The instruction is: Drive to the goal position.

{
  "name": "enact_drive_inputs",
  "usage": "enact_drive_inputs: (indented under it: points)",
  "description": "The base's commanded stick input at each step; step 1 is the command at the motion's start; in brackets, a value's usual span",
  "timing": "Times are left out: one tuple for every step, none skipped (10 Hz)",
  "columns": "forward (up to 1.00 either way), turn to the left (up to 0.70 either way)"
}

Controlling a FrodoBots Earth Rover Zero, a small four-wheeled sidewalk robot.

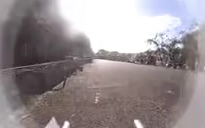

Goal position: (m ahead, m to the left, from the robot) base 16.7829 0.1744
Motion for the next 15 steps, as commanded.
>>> enact_drive_inputs:
  points:
    - [0.70,0.00]
    - [0.70,0.00]
    - [0.70,0.00]
    - [0.70,0.00]
    - [0.70,0.00]
    - [0.70,0.00]
    - [0.70,0.00]
    - [0.70,0.00]
    - [0.70,0.00]
    - [0.70,0.00]
    - [0.70,0.00]
    - [0.70,0.00]
    - [0.70,0.00]
    - [0.70,0.00]
    - [0.70,-0.26]
